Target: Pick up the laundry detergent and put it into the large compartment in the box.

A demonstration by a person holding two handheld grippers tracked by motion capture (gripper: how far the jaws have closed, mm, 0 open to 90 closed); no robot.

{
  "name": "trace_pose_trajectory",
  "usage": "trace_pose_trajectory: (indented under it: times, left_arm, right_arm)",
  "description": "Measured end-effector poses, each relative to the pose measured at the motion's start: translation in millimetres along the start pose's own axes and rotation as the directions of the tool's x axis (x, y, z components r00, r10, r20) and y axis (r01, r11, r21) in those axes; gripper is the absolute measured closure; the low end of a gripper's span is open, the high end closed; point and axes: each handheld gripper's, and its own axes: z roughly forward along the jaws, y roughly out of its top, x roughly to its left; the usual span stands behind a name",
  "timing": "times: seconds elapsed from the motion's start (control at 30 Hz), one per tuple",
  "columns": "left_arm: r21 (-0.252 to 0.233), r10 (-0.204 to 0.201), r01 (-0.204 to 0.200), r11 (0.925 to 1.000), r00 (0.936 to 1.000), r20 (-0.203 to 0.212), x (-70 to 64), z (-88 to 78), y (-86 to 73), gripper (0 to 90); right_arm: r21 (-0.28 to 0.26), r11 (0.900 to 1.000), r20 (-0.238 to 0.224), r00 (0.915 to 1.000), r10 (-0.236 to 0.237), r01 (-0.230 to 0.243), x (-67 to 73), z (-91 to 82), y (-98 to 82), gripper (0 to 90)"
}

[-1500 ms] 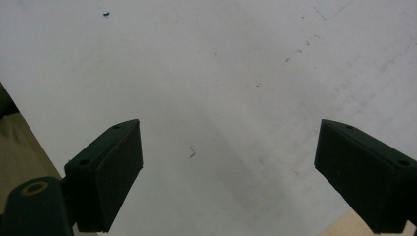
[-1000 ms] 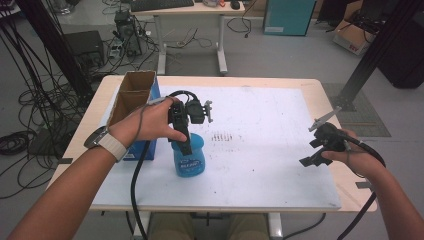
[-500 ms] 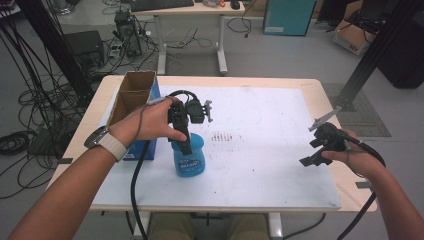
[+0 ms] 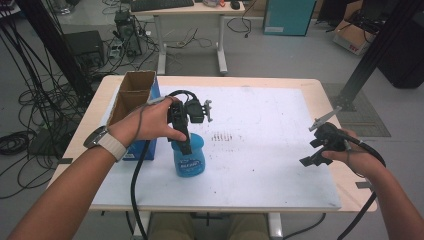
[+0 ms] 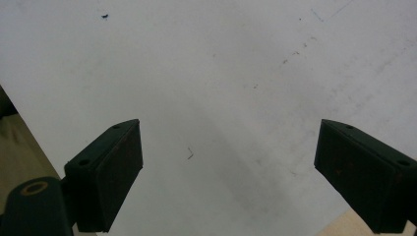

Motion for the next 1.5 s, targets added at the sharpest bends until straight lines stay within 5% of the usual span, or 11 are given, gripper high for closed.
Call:
trace_pose_trajectory:
  times: [1.5]
  left_arm:
    - [-0.012,-0.008,0.008,0.9999,1.0000,0.000,1.8,-0.9,-2.5,7.7]
  right_arm:
    - [0.005,1.000,0.002,1.0000,0.003,-0.003,-0.7,-0.4,-1.3,10.9]
